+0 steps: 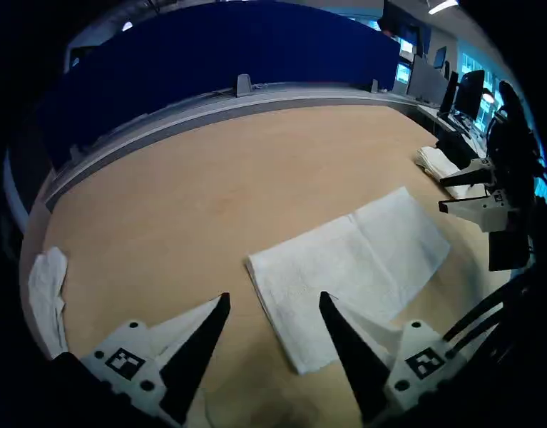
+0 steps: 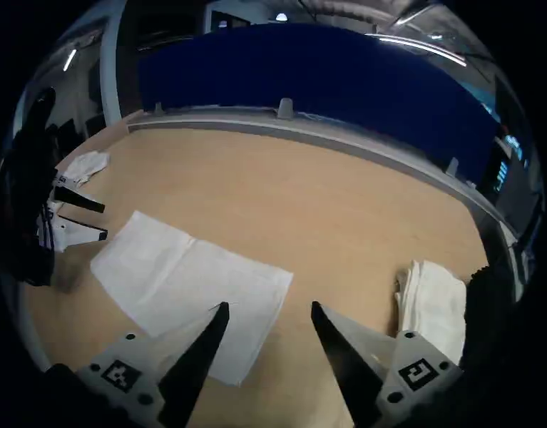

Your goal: Fold towel

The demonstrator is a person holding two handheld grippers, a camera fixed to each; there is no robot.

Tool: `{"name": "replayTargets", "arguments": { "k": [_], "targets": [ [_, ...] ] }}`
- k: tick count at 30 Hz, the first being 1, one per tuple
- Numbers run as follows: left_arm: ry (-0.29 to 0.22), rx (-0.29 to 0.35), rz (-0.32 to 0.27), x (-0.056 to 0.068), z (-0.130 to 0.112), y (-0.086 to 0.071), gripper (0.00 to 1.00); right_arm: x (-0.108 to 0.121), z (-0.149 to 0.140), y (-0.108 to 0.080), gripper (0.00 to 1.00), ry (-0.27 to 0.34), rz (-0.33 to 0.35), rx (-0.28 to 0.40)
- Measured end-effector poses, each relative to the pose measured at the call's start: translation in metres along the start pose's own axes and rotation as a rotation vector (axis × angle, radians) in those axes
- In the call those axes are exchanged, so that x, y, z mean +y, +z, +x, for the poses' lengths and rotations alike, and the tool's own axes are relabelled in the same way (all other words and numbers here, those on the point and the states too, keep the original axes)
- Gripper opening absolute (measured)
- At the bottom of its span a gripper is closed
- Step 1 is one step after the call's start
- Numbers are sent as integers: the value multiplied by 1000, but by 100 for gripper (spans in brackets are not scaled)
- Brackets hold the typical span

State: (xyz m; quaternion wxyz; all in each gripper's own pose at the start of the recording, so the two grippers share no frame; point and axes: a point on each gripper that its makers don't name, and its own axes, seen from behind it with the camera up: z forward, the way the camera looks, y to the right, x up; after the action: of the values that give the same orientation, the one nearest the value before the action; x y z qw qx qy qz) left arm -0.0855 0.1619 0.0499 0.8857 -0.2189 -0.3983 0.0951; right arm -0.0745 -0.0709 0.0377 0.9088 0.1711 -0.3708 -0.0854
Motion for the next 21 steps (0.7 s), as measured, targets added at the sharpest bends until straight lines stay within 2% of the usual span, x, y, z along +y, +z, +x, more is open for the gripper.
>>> {"name": "replayTargets", "arguments": {
  "k": [2, 4, 14, 21],
  "targets": [
    [0, -1, 6, -1, -1, -1, 95, 1, -1, -2, 96, 2, -5, 1],
    [4, -1, 10, -2, -3, -2, 95, 1, -2, -4, 100, 2, -10, 1],
    [2, 7, 23, -3, -4, -11, 95, 1, -3, -14, 100, 6, -15, 3],
    [-8, 8, 40, -7, -14, -25, 95, -4, -11, -23, 100, 0, -9, -4]
  ]
}}
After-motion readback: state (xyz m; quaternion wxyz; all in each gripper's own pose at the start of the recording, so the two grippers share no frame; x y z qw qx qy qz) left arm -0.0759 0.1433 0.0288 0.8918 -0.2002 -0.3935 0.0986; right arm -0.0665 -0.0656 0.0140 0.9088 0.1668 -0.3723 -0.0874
